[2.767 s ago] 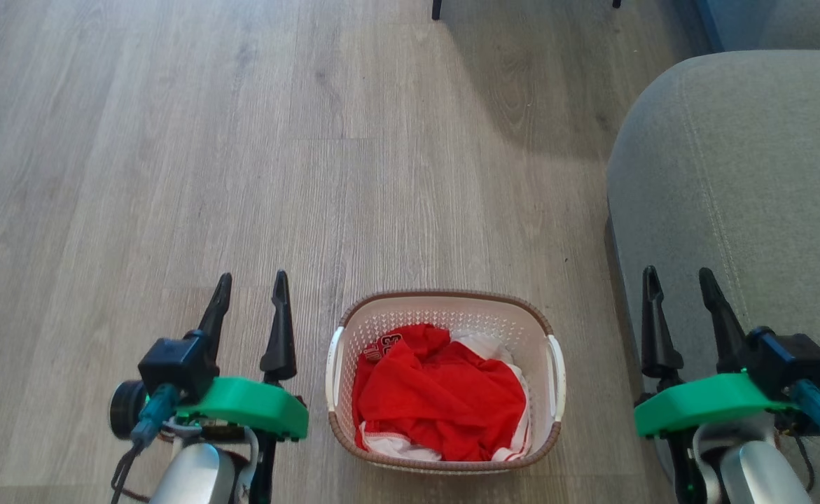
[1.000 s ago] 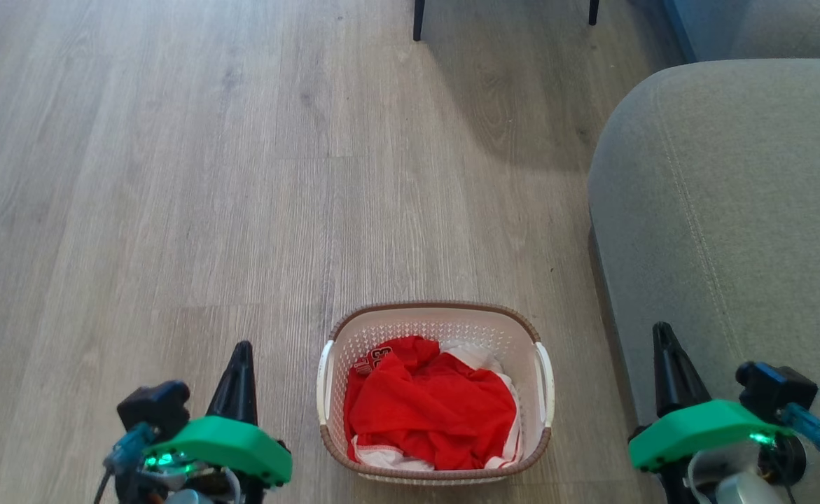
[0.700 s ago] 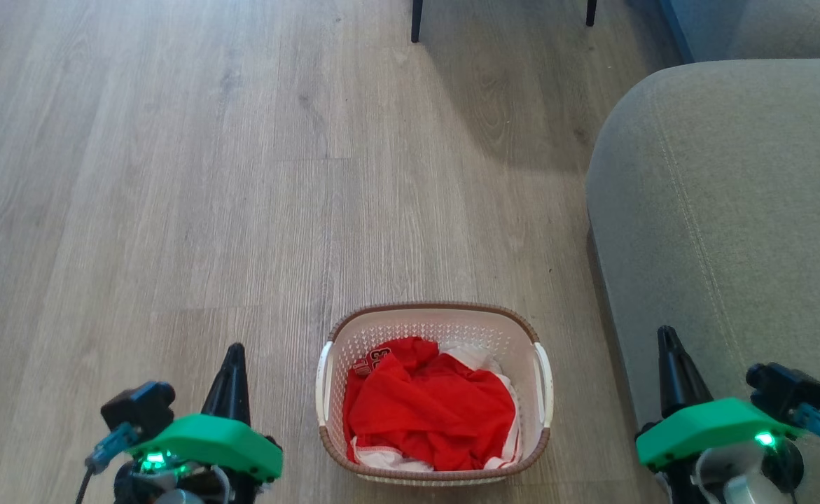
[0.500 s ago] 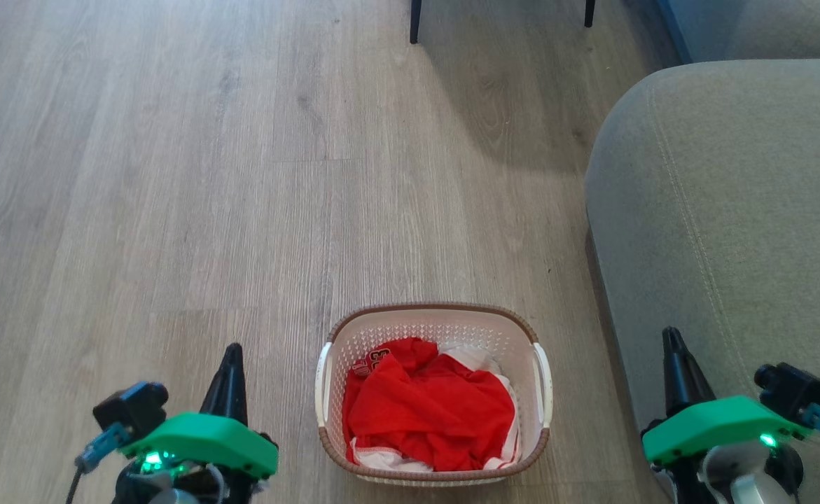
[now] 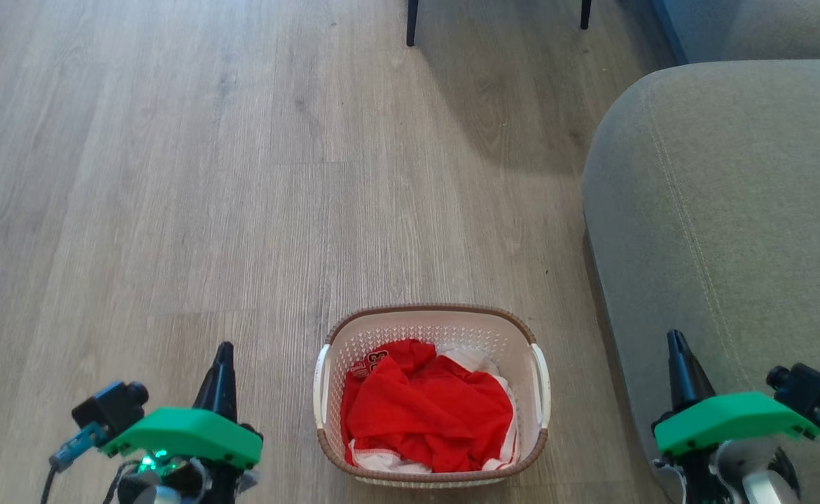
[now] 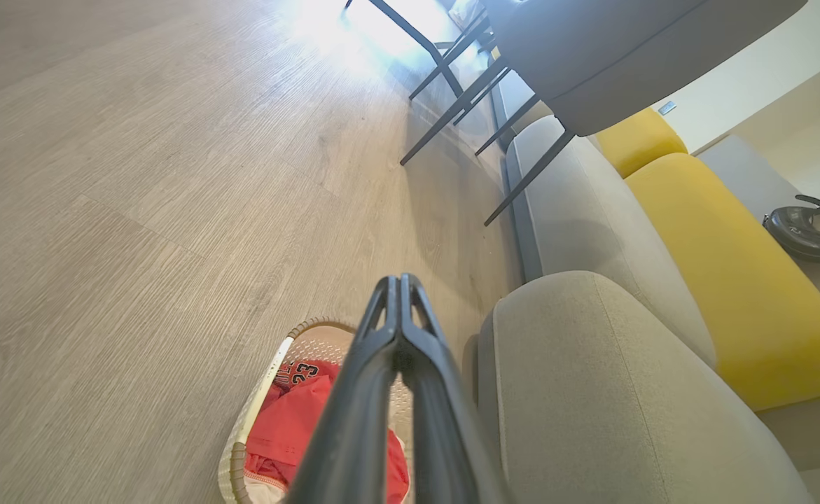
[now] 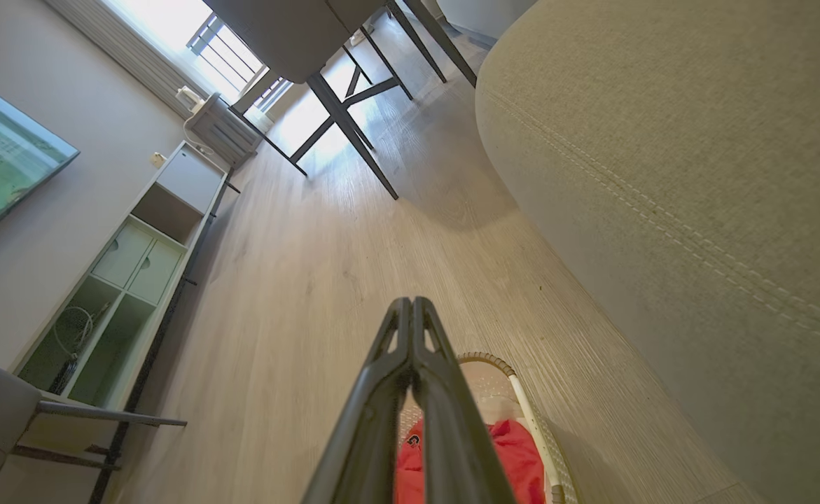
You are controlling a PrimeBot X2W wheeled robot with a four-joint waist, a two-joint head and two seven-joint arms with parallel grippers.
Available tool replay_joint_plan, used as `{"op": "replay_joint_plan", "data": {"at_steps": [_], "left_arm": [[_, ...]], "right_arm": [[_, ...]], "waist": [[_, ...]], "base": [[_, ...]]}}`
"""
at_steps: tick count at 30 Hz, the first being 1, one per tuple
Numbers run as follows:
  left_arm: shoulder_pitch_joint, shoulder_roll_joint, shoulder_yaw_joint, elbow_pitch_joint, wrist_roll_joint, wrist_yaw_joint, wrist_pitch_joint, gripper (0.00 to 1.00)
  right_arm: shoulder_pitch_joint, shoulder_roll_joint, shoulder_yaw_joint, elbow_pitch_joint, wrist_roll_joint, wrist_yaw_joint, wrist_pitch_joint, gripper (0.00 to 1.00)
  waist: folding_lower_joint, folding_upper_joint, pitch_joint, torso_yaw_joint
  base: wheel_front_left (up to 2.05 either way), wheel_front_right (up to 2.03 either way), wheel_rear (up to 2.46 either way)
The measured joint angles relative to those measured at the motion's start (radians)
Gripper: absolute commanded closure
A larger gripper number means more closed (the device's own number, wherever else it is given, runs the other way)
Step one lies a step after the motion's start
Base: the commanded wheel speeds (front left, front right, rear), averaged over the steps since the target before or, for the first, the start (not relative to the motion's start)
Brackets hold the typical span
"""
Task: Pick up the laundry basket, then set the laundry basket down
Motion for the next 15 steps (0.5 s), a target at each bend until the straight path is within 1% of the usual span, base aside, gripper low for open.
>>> {"op": "replay_joint_plan", "data": {"at_steps": [6, 11, 15], "left_arm": [[-0.013, 0.001, 0.022, 0.002, -0.062, -0.016, 0.017, 1.00], [-0.013, 0.001, 0.028, 0.002, -0.114, -0.017, 0.029, 1.00], [-0.013, 0.001, 0.038, 0.003, -0.154, -0.026, 0.039, 1.00]], "right_arm": [[-0.013, -0.001, -0.012, 0.004, 0.064, 0.000, 0.017, 1.00], [-0.013, -0.006, -0.020, 0.011, 0.116, 0.000, 0.028, 1.00], [-0.013, -0.007, -0.025, 0.013, 0.159, 0.000, 0.040, 1.00]], "waist": [[0.0000, 0.0000, -0.002, -0.002], [0.0000, 0.0000, -0.003, -0.004], [0.0000, 0.0000, -0.004, -0.006]], "base": [[0.00, 0.00, 0.00], [0.00, 0.00, 0.00], [0.00, 0.00, 0.00]]}}
